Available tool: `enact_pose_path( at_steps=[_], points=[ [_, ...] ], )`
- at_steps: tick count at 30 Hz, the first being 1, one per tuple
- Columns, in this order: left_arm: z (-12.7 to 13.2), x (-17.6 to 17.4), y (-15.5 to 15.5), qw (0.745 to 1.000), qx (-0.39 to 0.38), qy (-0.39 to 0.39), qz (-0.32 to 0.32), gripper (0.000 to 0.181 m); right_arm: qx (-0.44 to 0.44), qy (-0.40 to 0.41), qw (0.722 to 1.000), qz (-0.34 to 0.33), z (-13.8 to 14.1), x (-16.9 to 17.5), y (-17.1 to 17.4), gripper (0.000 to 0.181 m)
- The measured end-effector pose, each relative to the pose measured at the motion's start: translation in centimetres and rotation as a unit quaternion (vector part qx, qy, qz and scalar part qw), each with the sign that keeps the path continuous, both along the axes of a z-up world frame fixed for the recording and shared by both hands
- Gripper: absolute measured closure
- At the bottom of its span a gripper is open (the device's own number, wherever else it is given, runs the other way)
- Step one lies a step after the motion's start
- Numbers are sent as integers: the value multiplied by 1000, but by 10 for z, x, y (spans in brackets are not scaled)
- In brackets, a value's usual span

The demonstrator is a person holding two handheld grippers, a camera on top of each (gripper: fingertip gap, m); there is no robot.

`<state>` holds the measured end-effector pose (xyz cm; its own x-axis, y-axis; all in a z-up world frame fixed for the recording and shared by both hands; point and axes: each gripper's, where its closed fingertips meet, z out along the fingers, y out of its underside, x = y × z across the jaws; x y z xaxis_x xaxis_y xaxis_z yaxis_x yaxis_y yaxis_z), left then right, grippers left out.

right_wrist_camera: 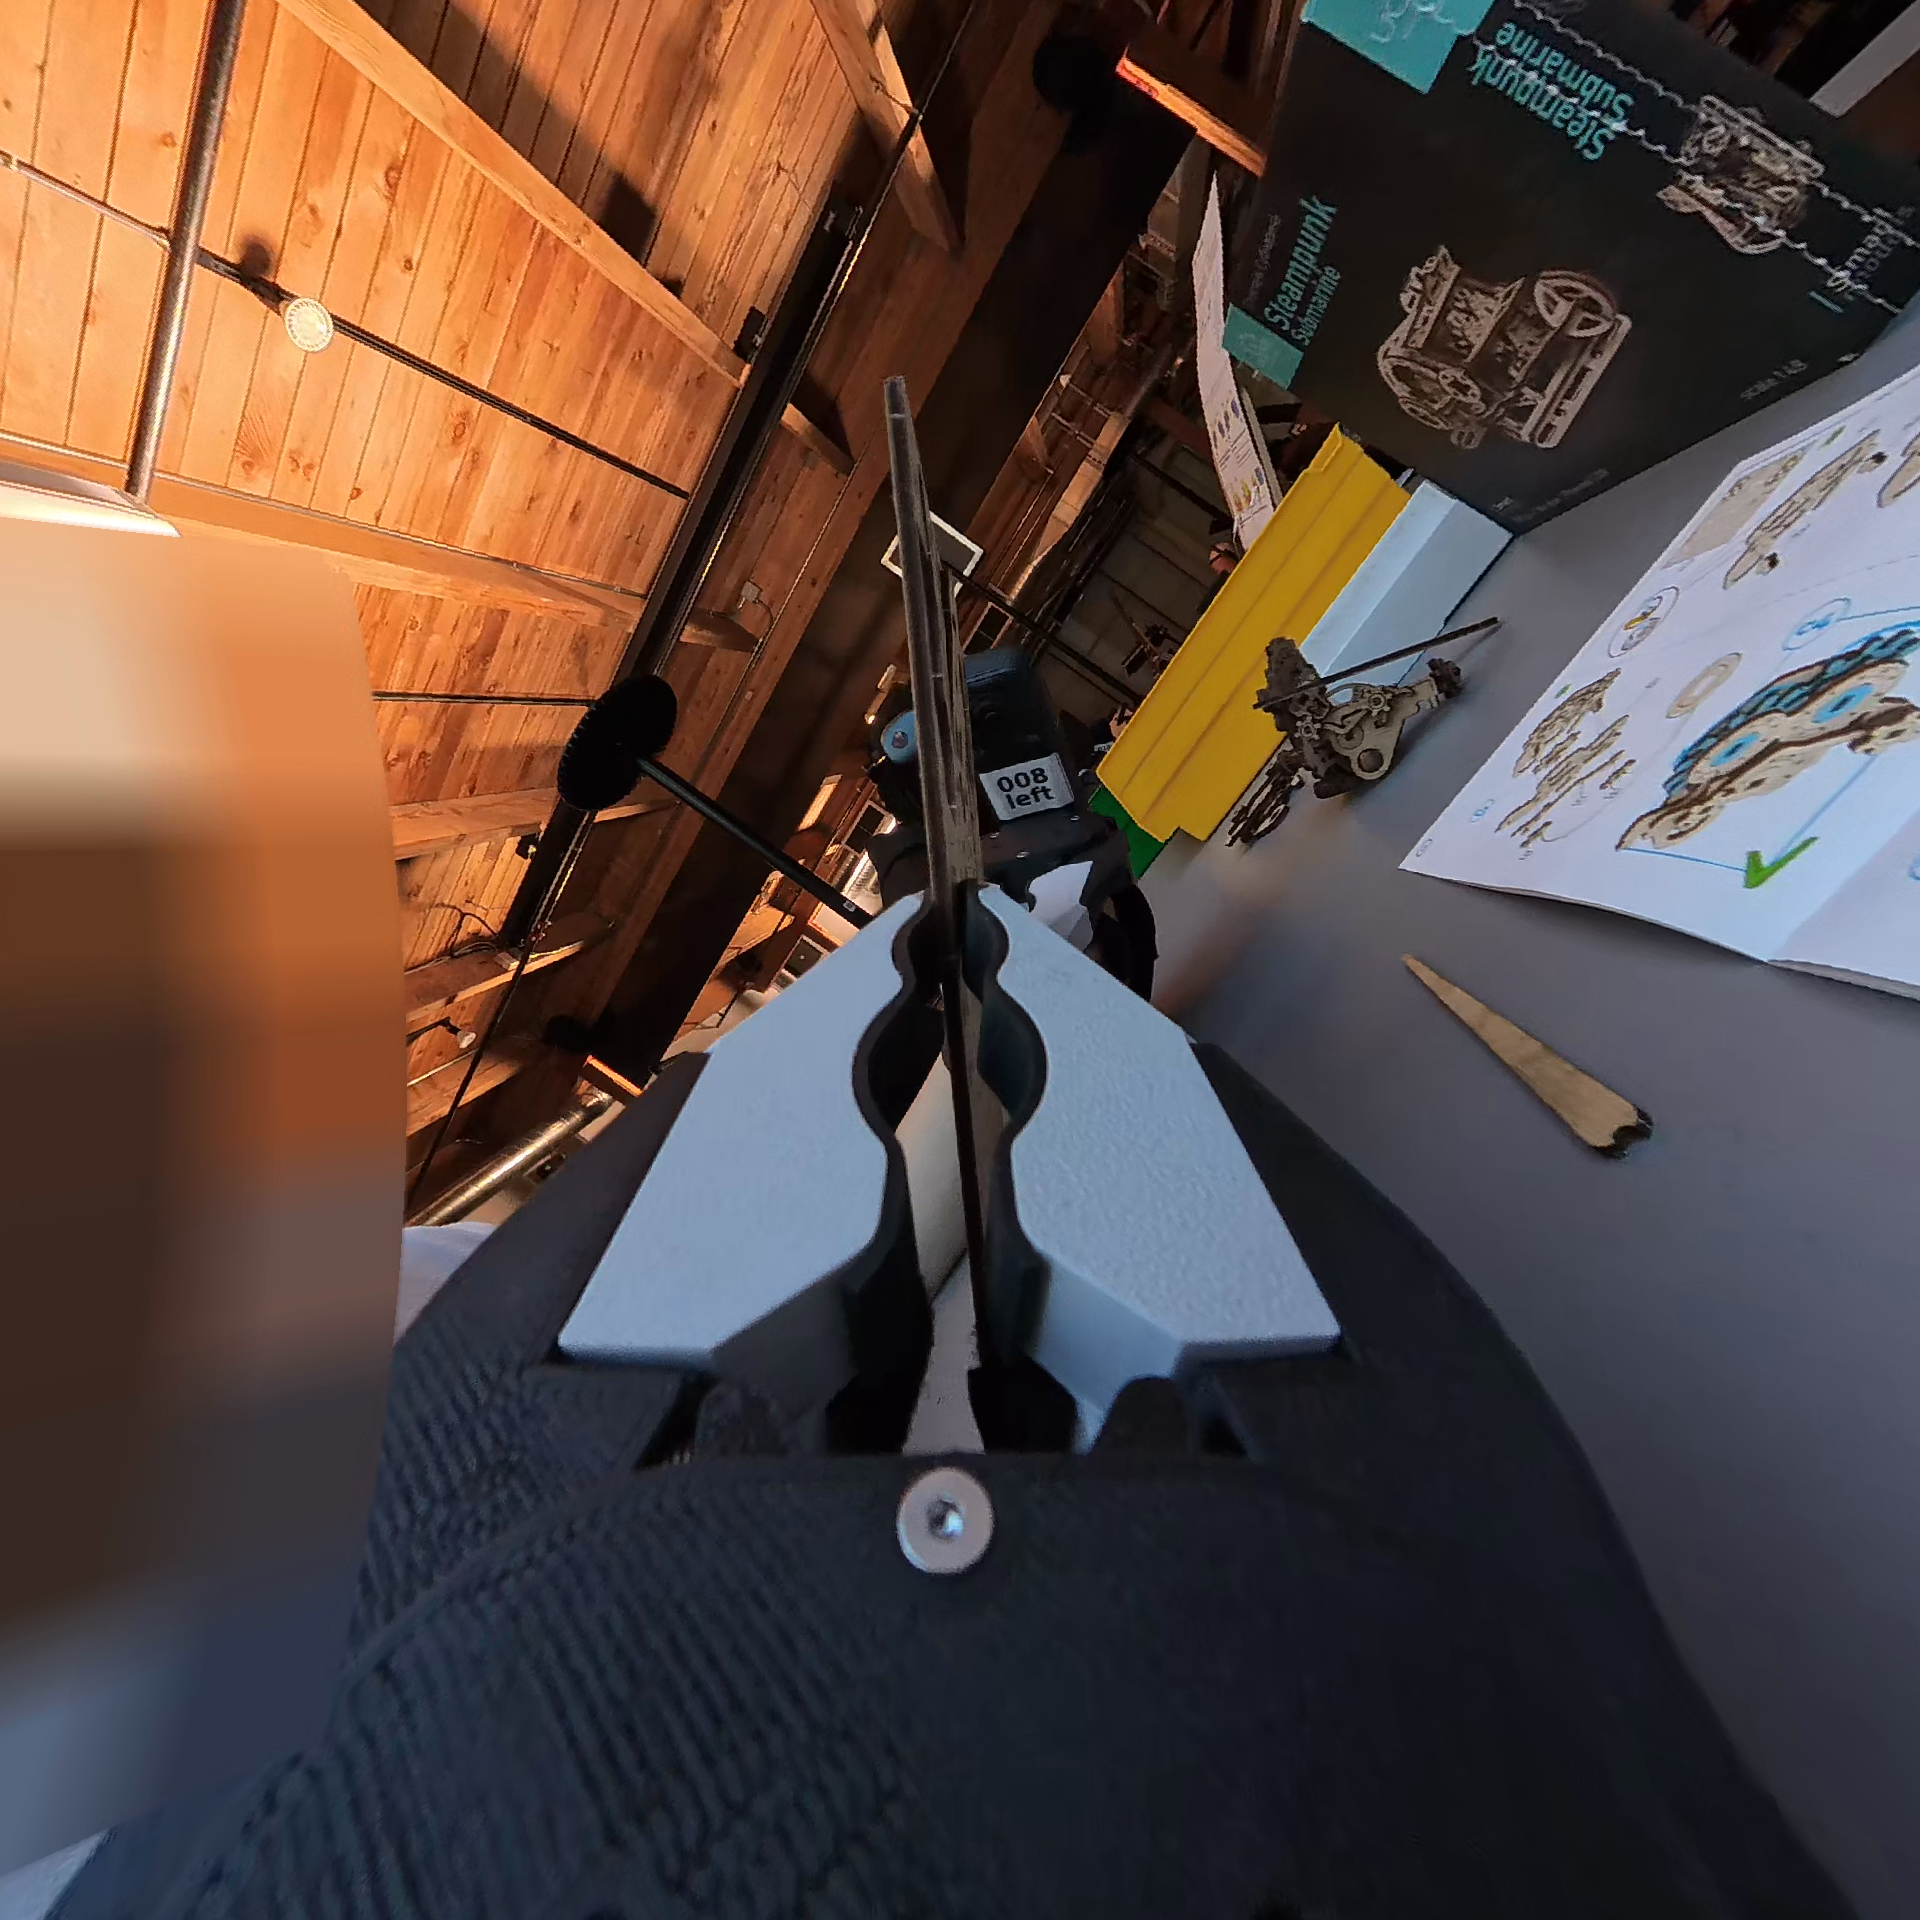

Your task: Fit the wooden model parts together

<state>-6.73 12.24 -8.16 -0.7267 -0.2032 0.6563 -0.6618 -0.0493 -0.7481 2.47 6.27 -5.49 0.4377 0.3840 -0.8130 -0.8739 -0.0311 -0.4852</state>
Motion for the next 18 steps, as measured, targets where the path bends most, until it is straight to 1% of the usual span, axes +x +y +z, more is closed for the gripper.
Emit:
enact_pose_path(
  at_steps=[5,8,11,15,18],
  points=[
    [1,1,-8,999,-29,19,-11,174,3,-24,1000,-13,3,0,0,181],
    [-2,2,-13,999,-27,21,-16,172,2,-29,999,-21,3,2,-1,181],
    [-3,4,-16,1000,-25,14,-13,176,2,-37,999,-29,3,4,-1,181],
    [-8,11,-13,1000,4,1,11,179,-6,-39,999,-38,0,6,0,181],
    [-12,13,-10,1000,19,5,19,180,2,-52,998,-39,4,3,0,180]
  ],
)
